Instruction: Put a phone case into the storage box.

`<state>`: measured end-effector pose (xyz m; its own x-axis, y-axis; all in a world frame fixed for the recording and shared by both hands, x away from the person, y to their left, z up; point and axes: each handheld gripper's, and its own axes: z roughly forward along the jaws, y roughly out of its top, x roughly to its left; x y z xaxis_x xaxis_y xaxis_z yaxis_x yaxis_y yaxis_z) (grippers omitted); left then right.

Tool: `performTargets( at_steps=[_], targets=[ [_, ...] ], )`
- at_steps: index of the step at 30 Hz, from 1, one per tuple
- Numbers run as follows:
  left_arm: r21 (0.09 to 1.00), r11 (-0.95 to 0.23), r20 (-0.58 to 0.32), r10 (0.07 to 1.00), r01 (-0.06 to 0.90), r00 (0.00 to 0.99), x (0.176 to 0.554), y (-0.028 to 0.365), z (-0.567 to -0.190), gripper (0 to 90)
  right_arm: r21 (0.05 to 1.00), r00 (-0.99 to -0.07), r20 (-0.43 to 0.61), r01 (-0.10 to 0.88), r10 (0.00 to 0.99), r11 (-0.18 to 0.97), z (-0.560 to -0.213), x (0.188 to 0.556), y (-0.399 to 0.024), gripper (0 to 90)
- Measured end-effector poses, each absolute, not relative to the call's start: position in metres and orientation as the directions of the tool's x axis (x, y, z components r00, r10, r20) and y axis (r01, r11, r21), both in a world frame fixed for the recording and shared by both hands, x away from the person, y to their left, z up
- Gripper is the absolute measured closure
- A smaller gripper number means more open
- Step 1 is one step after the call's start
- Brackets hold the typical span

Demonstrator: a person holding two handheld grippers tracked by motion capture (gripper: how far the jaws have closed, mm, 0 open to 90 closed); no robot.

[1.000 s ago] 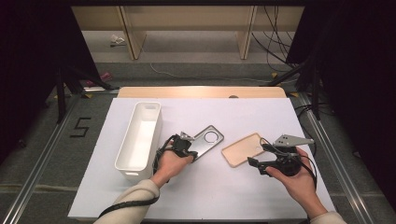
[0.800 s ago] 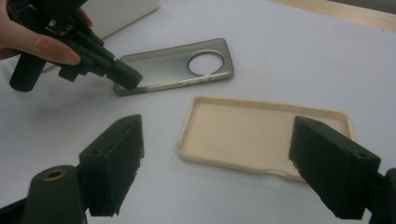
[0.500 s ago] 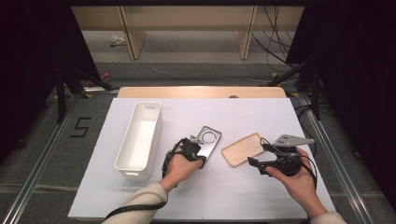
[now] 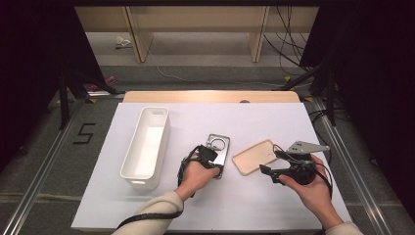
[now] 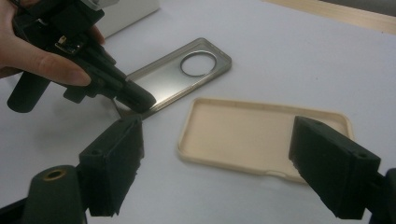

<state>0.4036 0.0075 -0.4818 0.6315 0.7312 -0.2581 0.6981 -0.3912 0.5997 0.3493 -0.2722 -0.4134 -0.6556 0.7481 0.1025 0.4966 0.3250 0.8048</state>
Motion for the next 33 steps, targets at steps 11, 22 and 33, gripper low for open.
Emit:
performTargets(
  at_steps=[11, 22, 33],
  targets=[
    [0.596, -0.372, -0.286, 0.730, 0.712, 0.621, 0.406, -0.002, -0.482, 89.8, 0.805, -0.657, 0.103, 0.497, 0.747, 0.325, -0.414, 0.349, -0.272, 19.0],
    [0.597, -0.368, -0.290, 0.730, 0.713, 0.619, 0.409, -0.008, -0.483, 89.8, 0.804, -0.658, 0.104, 0.497, 0.746, 0.326, -0.414, 0.349, -0.272, 19.0],
    [0.630, -0.398, -0.237, 0.718, 0.666, 0.654, 0.409, -0.009, -0.482, 89.3, 0.806, -0.661, 0.102, 0.493, 0.743, 0.328, -0.413, 0.349, -0.272, 19.0]
  ],
)
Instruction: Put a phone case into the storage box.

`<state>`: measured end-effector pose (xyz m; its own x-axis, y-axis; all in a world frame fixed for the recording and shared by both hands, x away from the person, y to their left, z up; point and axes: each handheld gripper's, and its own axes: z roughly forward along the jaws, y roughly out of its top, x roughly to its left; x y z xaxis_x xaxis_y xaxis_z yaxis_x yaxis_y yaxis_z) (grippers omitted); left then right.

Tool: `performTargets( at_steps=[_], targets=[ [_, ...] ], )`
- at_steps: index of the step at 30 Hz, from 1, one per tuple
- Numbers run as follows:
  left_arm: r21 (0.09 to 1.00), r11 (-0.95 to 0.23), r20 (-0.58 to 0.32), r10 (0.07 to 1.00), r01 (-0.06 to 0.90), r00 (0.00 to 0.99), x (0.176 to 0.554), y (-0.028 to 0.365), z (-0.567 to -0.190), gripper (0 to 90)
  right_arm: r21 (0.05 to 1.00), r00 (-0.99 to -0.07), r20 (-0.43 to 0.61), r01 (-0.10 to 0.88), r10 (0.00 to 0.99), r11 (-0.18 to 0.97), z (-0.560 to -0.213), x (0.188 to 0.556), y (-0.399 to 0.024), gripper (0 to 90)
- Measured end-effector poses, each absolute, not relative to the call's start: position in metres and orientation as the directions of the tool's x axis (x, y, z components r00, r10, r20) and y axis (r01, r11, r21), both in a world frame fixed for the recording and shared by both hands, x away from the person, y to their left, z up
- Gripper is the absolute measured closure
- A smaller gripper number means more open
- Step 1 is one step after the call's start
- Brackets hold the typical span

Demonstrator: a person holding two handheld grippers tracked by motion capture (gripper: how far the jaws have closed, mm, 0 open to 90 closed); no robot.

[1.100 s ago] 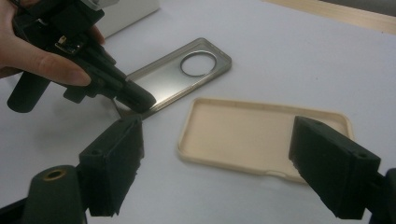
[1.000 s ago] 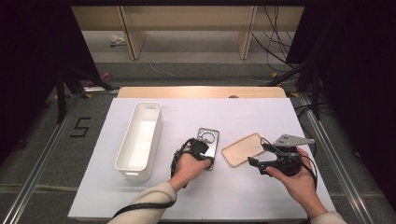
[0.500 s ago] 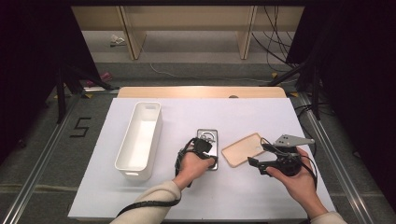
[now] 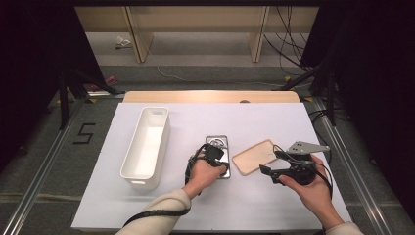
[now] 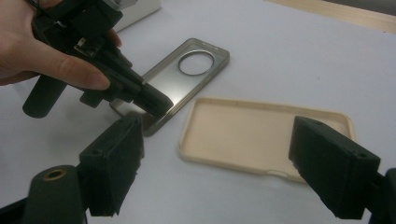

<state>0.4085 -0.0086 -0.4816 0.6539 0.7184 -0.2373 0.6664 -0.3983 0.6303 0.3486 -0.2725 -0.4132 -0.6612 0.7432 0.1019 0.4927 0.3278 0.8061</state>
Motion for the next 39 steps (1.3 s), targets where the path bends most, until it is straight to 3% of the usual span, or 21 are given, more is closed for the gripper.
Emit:
performTargets(
  at_steps=[5, 9, 13, 19, 28, 36, 39],
  targets=[
    [0.712, -0.483, -0.099, 0.650, 0.509, 0.754, 0.395, 0.004, -0.464, 73.4, 0.811, -0.664, 0.100, 0.486, 0.741, 0.325, -0.412, 0.348, -0.274, 18.5],
    [0.728, -0.544, -0.041, 0.573, 0.417, 0.819, 0.381, 0.016, -0.451, 43.5, 0.812, -0.670, 0.090, 0.478, 0.737, 0.335, -0.412, 0.348, -0.273, 17.5],
    [0.740, -0.591, 0.036, 0.511, 0.321, 0.859, 0.367, 0.031, -0.440, 23.8, 0.813, -0.676, 0.084, 0.471, 0.732, 0.342, -0.412, 0.347, -0.272, 17.4],
    [0.738, -0.617, 0.093, 0.495, 0.274, 0.864, 0.352, 0.048, -0.429, 7.5, 0.811, -0.683, 0.080, 0.468, 0.726, 0.351, -0.413, 0.347, -0.271, 17.4],
    [0.700, -0.670, 0.155, 0.479, 0.246, 0.864, 0.345, 0.074, -0.423, 0.0, 0.812, -0.690, 0.076, 0.462, 0.720, 0.357, -0.413, 0.347, -0.272, 17.4],
    [0.692, -0.684, 0.189, 0.480, 0.231, 0.857, 0.348, 0.079, -0.417, 6.7, 0.810, -0.688, 0.076, 0.464, 0.722, 0.358, -0.413, 0.347, -0.272, 17.3],
    [0.671, -0.716, 0.218, 0.439, 0.192, 0.872, 0.348, 0.073, -0.418, 15.3, 0.811, -0.687, 0.076, 0.464, 0.722, 0.356, -0.413, 0.347, -0.272, 17.4]
  ],
)
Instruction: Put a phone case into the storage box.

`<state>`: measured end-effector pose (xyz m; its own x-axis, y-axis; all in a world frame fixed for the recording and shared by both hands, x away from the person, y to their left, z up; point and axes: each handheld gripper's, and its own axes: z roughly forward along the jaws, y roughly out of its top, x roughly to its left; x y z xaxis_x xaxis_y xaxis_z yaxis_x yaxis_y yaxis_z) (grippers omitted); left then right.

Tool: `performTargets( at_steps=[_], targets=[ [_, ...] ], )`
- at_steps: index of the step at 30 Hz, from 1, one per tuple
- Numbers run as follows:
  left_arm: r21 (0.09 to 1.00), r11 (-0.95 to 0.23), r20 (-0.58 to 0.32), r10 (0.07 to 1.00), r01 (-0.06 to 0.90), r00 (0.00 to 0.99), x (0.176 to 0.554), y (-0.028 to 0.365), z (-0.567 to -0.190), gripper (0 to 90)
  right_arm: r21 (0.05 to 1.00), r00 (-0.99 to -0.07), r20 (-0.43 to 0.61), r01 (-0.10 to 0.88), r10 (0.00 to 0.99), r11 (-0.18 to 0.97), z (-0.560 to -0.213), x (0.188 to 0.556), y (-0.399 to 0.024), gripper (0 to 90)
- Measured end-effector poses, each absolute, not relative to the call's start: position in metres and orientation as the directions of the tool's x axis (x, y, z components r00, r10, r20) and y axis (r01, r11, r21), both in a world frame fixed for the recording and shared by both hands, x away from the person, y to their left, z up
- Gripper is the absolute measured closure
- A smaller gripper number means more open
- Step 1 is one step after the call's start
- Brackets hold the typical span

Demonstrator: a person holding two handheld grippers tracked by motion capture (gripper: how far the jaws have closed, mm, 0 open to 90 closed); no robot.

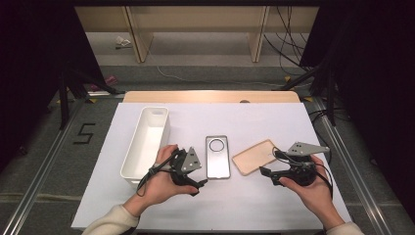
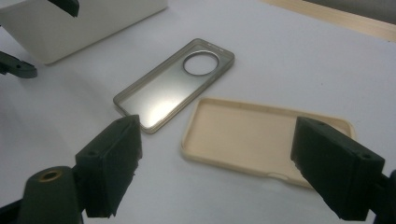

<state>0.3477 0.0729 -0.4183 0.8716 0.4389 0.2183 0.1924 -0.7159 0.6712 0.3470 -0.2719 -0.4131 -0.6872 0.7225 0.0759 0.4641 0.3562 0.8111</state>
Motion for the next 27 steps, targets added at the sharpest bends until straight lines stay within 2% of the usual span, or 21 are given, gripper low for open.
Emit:
performTargets(
  at_steps=[7, 9, 19, 27],
  targets=[
    [0.590, -0.796, 0.281, 0.363, 0.138, 0.888, 0.350, 0.051, -0.420, 19.8, 0.810, -0.685, 0.074, 0.465, 0.725, 0.357, -0.413, 0.347, -0.272, 17.4],
    [0.524, -0.844, 0.304, 0.310, 0.114, 0.901, 0.355, 0.038, -0.423, 20.6, 0.811, -0.684, 0.076, 0.466, 0.725, 0.355, -0.413, 0.348, -0.272, 17.4],
    [0.410, -0.907, 0.304, 0.237, 0.098, 0.923, 0.374, 0.005, -0.437, 24.6, 0.812, -0.686, 0.074, 0.463, 0.724, 0.356, -0.413, 0.347, -0.272, 17.3],
    [0.339, -0.937, 0.303, 0.199, 0.090, 0.932, 0.383, -0.006, -0.453, 27.0, 0.813, -0.687, 0.073, 0.461, 0.723, 0.356, -0.413, 0.347, -0.272, 17.4]
  ],
)
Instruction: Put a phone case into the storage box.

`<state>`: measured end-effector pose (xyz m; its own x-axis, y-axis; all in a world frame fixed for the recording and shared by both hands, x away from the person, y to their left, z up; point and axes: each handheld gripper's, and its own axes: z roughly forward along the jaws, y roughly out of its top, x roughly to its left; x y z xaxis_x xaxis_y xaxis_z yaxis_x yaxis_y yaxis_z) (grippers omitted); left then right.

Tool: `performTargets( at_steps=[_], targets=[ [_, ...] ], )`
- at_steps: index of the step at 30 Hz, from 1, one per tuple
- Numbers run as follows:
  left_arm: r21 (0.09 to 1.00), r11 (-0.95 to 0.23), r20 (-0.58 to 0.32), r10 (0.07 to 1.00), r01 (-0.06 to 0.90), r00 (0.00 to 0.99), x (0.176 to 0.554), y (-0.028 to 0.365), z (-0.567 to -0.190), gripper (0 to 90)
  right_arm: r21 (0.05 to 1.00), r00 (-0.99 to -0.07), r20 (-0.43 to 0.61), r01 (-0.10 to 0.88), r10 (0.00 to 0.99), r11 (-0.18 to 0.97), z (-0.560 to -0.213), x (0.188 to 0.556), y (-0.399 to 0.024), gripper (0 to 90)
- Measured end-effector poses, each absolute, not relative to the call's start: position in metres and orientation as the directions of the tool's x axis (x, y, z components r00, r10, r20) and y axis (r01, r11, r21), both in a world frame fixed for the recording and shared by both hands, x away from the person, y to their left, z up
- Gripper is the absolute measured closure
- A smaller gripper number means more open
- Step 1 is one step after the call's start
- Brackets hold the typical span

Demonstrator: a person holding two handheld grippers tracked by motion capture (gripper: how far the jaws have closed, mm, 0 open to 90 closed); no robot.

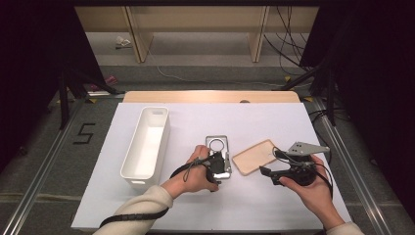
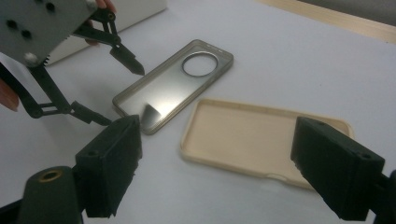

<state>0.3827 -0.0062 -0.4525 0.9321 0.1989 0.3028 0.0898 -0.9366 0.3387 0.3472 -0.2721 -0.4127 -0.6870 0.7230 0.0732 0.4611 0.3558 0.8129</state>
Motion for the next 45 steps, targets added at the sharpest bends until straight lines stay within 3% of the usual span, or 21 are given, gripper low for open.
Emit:
performTargets(
  at_steps=[28, 34, 45],
  targets=[
    [0.280, -0.957, 0.288, 0.160, 0.076, 0.944, 0.395, -0.019, -0.461, 28.8, 0.812, -0.691, 0.076, 0.461, 0.719, 0.358, -0.413, 0.347, -0.272, 17.4],
    [0.264, -0.962, 0.269, 0.141, 0.068, 0.953, 0.396, -0.020, -0.460, 34.8, 0.811, -0.690, 0.077, 0.463, 0.719, 0.358, -0.413, 0.347, -0.272, 17.4],
    [0.244, -0.968, 0.209, 0.104, 0.051, 0.972, 0.395, -0.023, -0.459, 57.4, 0.809, -0.694, 0.081, 0.465, 0.716, 0.360, -0.413, 0.347, -0.271, 17.4]
  ],
)
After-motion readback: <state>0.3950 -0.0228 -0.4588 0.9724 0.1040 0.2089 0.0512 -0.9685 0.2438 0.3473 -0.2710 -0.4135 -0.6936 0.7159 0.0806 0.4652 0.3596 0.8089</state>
